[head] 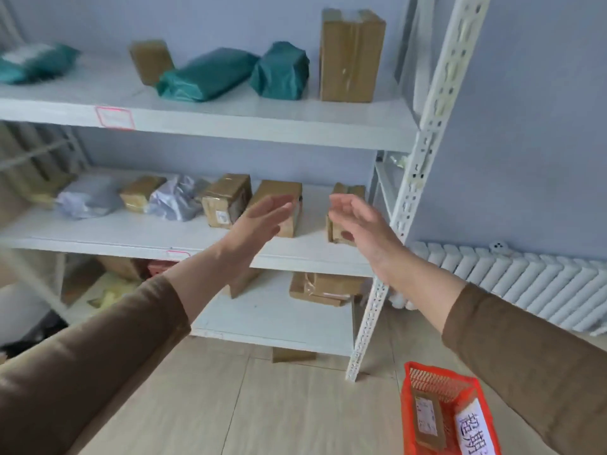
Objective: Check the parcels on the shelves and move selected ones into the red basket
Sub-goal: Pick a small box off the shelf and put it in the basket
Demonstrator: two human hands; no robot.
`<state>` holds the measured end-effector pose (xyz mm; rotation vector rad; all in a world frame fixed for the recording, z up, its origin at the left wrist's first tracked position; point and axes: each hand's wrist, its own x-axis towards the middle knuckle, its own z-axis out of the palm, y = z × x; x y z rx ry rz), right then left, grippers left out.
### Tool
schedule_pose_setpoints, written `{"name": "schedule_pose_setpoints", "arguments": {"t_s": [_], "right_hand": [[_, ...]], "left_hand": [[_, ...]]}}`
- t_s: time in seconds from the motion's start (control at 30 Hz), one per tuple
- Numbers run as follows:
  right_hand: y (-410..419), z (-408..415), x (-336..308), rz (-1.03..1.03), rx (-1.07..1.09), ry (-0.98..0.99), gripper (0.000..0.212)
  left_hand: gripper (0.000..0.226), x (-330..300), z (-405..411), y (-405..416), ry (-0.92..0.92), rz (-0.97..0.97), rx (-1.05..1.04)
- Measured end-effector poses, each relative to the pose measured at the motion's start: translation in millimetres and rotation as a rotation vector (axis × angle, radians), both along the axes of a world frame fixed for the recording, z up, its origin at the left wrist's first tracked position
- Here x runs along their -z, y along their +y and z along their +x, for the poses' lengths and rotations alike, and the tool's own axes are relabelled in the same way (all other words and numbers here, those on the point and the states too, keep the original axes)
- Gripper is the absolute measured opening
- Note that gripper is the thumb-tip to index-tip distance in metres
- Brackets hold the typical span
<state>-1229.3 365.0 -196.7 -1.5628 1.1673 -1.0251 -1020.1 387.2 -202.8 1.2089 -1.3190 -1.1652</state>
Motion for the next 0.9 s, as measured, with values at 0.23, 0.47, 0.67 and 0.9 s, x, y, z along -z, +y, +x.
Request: {"name": "schedule_pose_setpoints", "arguments": {"t_s": [0.23,0.47,0.67,0.9], "right_hand": [[-31.6,118.8,-56.5,-0.128,-0.077,-0.015,0.031],[-105.3,193.8,-96.5,-0.197,-0.119,-0.068,0.03],[-171.9,258.7,-128.0,-0.2,-0.183,-0.151,0.032],[-249.5,346.8,-168.8,-0.157,-0.192,-0.209,0.045]], "left_hand": [[0.025,-53.8,124.0,-19.4,-0.057,-0.135,-0.1],[0.017,-92.1,198.8,-82.7,-0.05,-0.213,-0.185],[0.02,-118.6,257.4,-134.5,-0.03,-0.246,-0.271],[0.027,-149.3,335.5,-214.2,-0.059,-0.265,-0.268]]}}
